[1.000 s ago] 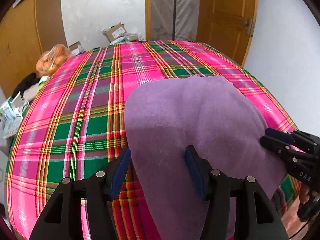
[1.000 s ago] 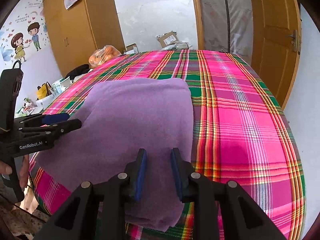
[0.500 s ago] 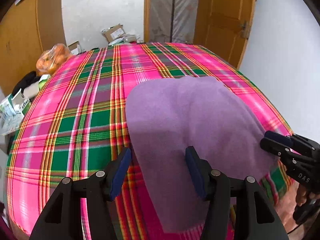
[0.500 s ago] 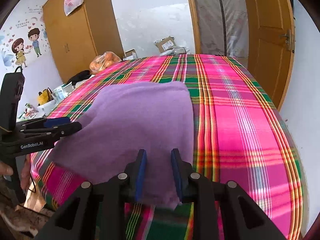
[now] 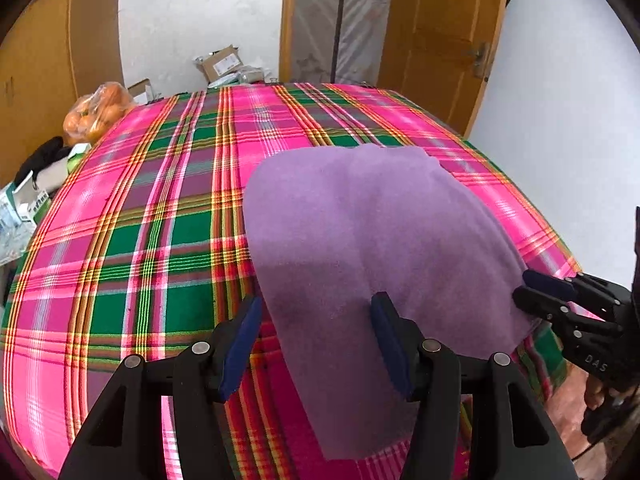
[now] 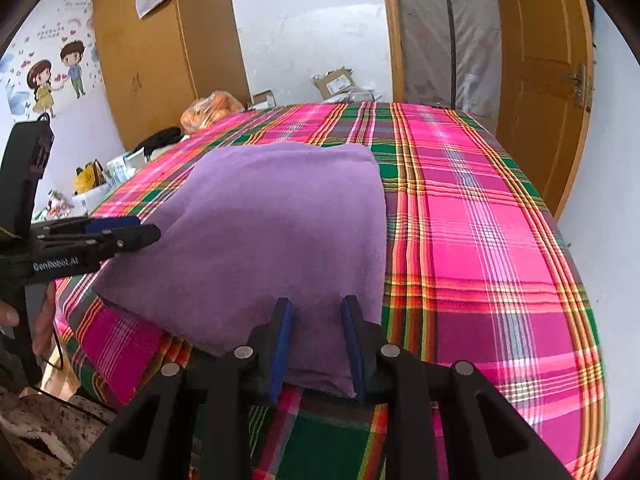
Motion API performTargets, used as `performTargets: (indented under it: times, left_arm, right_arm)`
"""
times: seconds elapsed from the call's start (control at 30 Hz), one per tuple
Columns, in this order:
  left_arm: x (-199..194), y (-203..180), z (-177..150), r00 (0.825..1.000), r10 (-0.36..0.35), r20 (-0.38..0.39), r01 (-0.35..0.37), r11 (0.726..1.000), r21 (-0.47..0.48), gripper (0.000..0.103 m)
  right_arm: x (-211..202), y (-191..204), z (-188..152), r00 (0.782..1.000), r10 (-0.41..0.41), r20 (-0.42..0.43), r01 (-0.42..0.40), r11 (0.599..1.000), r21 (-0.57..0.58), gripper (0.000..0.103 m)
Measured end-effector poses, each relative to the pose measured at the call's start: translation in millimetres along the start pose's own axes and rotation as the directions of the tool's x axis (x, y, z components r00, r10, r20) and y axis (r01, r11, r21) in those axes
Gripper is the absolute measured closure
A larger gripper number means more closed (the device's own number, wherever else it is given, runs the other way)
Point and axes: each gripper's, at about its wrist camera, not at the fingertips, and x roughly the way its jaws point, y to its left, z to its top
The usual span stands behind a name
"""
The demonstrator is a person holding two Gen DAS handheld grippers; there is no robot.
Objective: Fold clothes
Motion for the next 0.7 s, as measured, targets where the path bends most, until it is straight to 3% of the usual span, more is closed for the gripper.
performTargets:
  times: [0.23,0.33,0.47,0.6,0.7]
  left_arm:
    - [-1,35,16,0.997,-0.048,-0.055,0.042,0.993,-0.106,0.044]
    - [10,53,23,0.989,-0.111,-0.102,0.092,0.981,-0.173,0.044]
    - [32,71,32,0.951,-0.263,-0.161,0.211,0.936,-0.282,0.045]
    - [51,80,40,0.916,-0.357,-0.184,0.277,0.893,-0.355,0.044]
    - [60,80,45,0.898,-0.394,-0.197,0.305,0.879,-0.366,0.044]
  right_arm:
    - [11,-27,23,0.997,0.059,-0.047,-0.054,0.994,0.092,0.077]
    - [16,-38,33,0.994,0.085,-0.065,-0.076,0.988,0.133,0.074]
    - [22,-54,47,0.989,0.122,-0.088,-0.104,0.977,0.186,0.058]
    - [33,-61,54,0.977,0.179,-0.113,-0.152,0.965,0.212,0.054]
    - [43,-65,57,0.965,0.227,-0.132,-0.194,0.955,0.224,0.051]
